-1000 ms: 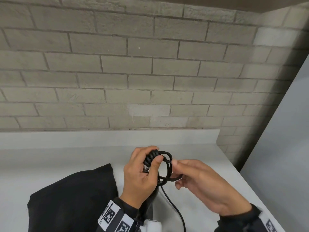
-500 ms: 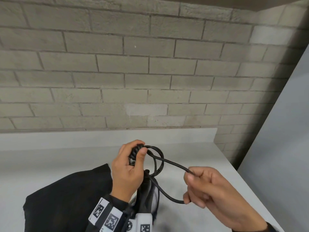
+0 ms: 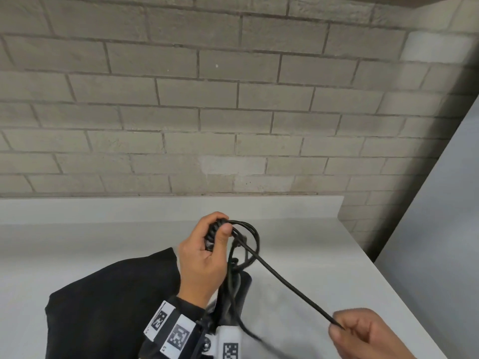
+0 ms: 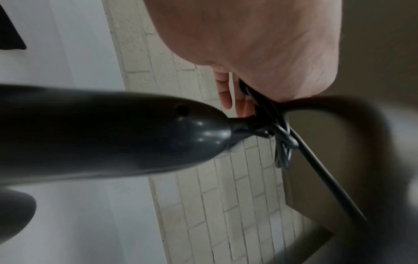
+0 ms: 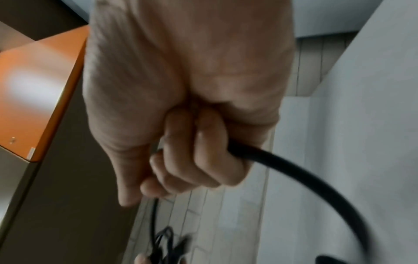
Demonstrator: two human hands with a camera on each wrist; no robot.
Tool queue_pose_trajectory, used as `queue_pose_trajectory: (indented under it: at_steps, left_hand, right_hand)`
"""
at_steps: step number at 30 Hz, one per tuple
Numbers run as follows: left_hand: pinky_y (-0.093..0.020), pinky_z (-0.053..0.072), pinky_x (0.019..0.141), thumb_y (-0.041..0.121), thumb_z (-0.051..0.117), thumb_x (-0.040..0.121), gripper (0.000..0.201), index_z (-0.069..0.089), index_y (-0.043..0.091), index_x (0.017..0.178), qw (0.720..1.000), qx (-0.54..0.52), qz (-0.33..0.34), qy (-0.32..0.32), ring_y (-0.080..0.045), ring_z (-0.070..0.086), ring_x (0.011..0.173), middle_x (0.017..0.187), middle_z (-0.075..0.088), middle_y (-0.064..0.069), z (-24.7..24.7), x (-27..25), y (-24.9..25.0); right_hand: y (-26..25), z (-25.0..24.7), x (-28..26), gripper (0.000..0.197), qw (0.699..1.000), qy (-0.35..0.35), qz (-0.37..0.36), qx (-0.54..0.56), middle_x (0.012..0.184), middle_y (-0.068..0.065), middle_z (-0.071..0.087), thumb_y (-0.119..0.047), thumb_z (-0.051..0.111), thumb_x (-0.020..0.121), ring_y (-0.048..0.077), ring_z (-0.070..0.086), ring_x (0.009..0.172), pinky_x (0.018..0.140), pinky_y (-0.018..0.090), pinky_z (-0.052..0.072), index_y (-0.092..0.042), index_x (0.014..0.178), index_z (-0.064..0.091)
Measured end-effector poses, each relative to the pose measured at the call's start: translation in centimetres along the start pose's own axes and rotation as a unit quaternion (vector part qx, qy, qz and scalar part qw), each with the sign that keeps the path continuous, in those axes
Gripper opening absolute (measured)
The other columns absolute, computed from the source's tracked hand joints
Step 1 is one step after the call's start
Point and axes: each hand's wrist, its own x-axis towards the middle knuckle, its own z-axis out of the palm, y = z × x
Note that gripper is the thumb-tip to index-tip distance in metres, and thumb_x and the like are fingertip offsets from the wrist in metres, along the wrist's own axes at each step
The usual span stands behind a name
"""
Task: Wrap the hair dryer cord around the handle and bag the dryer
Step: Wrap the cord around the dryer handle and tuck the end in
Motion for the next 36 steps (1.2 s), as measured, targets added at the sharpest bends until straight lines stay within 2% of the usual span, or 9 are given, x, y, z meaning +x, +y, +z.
queue_pose_trajectory:
  at_steps: [5,10,15,19,22,25,31,33,36]
  left_hand:
    - [-0.035,0.057,0.077,0.05,0.056,0.091,0.013,0.063,0.043,0.1,0.999,-0.008,-0.031,0.038,-0.015,0.07,0.083,0.088,0.072,0.002,-1.2,0.6,-0.7]
    - [-0.05,0.061,0.074,0.048,0.06,0.091,0.013,0.064,0.041,0.101,0.997,-0.037,-0.05,0.036,-0.015,0.072,0.078,0.087,0.069,0.007,-0.9,0.4,-0.4]
    - [-0.043,0.063,0.069,0.041,0.059,0.09,0.017,0.062,0.031,0.103,0.997,-0.046,-0.05,0.034,-0.011,0.071,0.068,0.08,0.068,0.014,-0.2,0.1,0.3]
    - [-0.044,0.06,0.065,0.047,0.06,0.091,0.014,0.061,0.04,0.103,0.999,-0.012,-0.029,0.044,-0.017,0.071,0.065,0.08,0.068,0.013,0.3,-0.1,0.4]
    - [-0.034,0.057,0.061,0.044,0.061,0.09,0.018,0.063,0.032,0.103,0.999,0.014,-0.007,0.051,-0.015,0.069,0.064,0.082,0.067,0.01,0.5,-0.1,0.6]
    - [-0.02,0.052,0.061,0.044,0.061,0.089,0.021,0.064,0.027,0.103,0.998,0.023,0.0,0.065,-0.009,0.066,0.063,0.083,0.067,0.011,0.7,-0.4,0.8]
    - [-0.012,0.05,0.063,0.042,0.062,0.088,0.022,0.064,0.025,0.103,0.998,0.037,0.012,0.048,-0.002,0.066,0.068,0.081,0.068,0.013,0.6,-0.6,1.2]
    - [-0.01,0.049,0.065,0.043,0.061,0.089,0.022,0.062,0.026,0.103,0.998,0.034,0.007,0.048,-0.001,0.067,0.07,0.089,0.068,0.017,0.3,-0.4,1.1]
    - [-0.017,0.055,0.068,0.044,0.06,0.089,0.024,0.061,0.025,0.104,0.998,0.021,-0.009,0.052,-0.003,0.07,0.073,0.089,0.068,0.025,-0.3,-0.1,0.9]
  right_hand:
    - [3.2,-2.2,-1.8,0.066,0.994,0.104,-0.025,0.035,0.055,0.028,0.052,-0.065,0.082,0.055,0.037,0.041,0.049,0.053,0.033,0.032,-0.004,0.055,0.06]
    - [4.4,-0.5,-1.9,0.065,0.952,0.133,0.001,0.276,0.053,0.002,0.025,-0.032,0.099,0.041,0.017,0.023,0.05,0.047,0.029,0.019,-0.005,0.052,0.041]
    - [5.4,0.2,0.3,0.018,0.933,0.351,-0.023,0.08,0.057,0.019,0.056,0.001,0.071,0.084,0.023,0.054,0.046,0.05,0.02,0.053,-0.001,0.07,0.06]
    - [4.0,3.5,2.3,0.041,0.875,0.444,-0.158,-0.106,0.078,-0.002,0.066,0.006,0.079,0.072,0.01,0.061,0.066,0.06,0.009,0.048,-0.03,0.083,0.062]
    - [1.2,7.8,2.8,0.016,0.892,0.347,-0.263,-0.126,0.065,-0.008,0.064,-0.021,0.078,0.071,0.008,0.055,0.054,0.057,0.012,0.045,-0.028,0.076,0.065]
    - [-0.6,11.1,3.3,0.032,0.952,0.183,-0.197,-0.145,0.077,-0.014,0.07,-0.06,0.068,0.069,0.008,0.065,0.075,0.07,0.016,0.049,-0.034,0.087,0.066]
    - [-2.3,13.0,4.3,0.004,0.984,0.038,-0.145,-0.097,0.067,-0.004,0.069,-0.027,0.06,0.09,0.006,0.064,0.069,0.07,0.021,0.047,-0.026,0.088,0.064]
    - [-2.0,11.9,4.0,0.012,0.986,0.032,-0.156,-0.055,0.056,0.001,0.057,-0.029,0.055,0.091,0.016,0.053,0.057,0.062,0.031,0.044,-0.024,0.087,0.065]
    - [-1.6,9.0,2.8,0.03,0.986,0.036,-0.16,-0.012,0.051,-0.002,0.045,-0.047,0.056,0.084,0.011,0.039,0.05,0.053,0.018,0.033,-0.02,0.085,0.07]
